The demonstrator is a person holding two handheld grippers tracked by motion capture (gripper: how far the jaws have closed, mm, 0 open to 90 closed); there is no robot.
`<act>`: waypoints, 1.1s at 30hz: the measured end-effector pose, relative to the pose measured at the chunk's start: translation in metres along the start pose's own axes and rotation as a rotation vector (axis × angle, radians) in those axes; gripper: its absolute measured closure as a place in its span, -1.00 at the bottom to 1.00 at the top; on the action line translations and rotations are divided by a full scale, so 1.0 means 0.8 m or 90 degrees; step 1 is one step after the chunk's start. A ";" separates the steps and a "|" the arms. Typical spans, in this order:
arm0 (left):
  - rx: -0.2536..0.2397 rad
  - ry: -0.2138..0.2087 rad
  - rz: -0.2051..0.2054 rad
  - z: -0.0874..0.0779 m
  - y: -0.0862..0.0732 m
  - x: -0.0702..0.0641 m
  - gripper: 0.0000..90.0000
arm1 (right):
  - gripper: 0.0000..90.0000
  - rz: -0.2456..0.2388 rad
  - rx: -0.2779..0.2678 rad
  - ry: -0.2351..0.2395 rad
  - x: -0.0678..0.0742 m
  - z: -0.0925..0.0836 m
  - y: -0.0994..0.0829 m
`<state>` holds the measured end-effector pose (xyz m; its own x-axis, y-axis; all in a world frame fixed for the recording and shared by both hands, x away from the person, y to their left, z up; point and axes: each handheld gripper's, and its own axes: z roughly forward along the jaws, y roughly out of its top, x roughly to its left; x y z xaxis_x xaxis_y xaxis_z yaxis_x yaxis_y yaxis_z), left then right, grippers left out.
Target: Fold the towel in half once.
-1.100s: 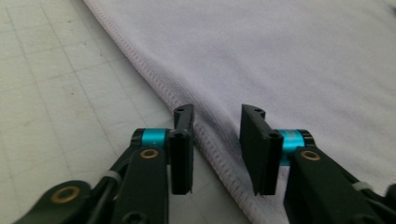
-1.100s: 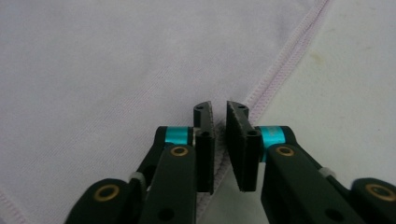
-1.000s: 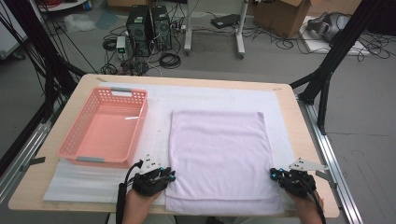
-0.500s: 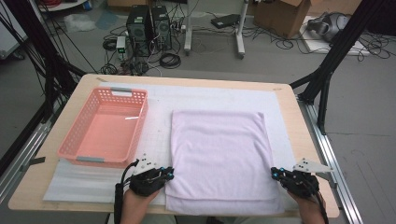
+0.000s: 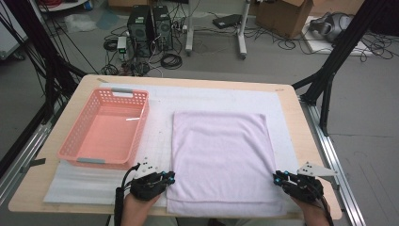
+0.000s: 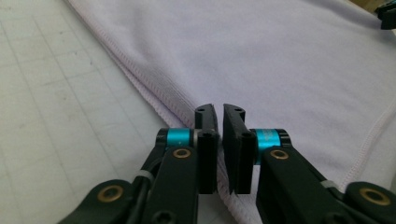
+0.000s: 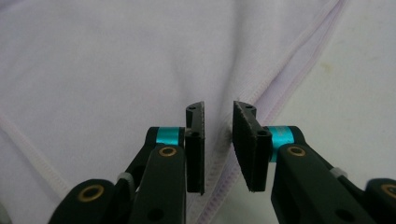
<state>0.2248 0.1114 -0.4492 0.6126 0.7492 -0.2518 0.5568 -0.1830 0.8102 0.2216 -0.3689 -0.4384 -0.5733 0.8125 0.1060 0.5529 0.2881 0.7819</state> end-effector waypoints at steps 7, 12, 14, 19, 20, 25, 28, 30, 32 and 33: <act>0.012 0.007 0.002 -0.014 -0.011 -0.008 0.43 | 0.60 -0.019 0.037 -0.011 0.007 0.001 -0.007; 0.026 0.014 0.018 -0.011 -0.017 -0.009 0.66 | 0.87 -0.027 0.044 -0.003 0.010 0.005 -0.007; 0.023 0.016 0.031 -0.011 -0.017 -0.013 0.79 | 0.88 -0.035 0.043 -0.006 0.012 0.004 -0.006; 0.011 0.010 0.034 -0.013 -0.016 -0.013 0.86 | 0.88 -0.026 0.030 -0.003 0.010 0.000 -0.006; 0.008 0.009 0.033 -0.015 -0.015 -0.013 0.86 | 0.88 -0.026 0.029 -0.004 0.009 -0.001 -0.006; -0.005 0.001 0.030 -0.017 -0.013 -0.012 0.82 | 0.88 -0.024 0.027 0.000 0.010 -0.002 -0.005; -0.003 -0.002 0.032 -0.016 -0.013 -0.014 0.85 | 0.88 -0.028 0.027 0.001 0.010 -0.001 -0.005; -0.007 -0.003 0.033 -0.017 -0.012 -0.015 0.88 | 0.88 -0.028 0.027 0.002 0.011 -0.001 -0.005; -0.013 -0.007 0.029 -0.018 -0.011 -0.015 0.89 | 0.88 -0.025 0.023 0.002 0.010 -0.002 -0.005; -0.016 -0.007 0.028 -0.019 -0.011 -0.015 0.90 | 0.88 -0.025 0.020 0.003 0.010 -0.003 -0.004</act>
<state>0.2041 0.1141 -0.4453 0.6421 0.7341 -0.2211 0.5150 -0.1994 0.8337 0.2135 -0.3645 -0.4386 -0.5973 0.7981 0.0789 0.5489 0.3350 0.7658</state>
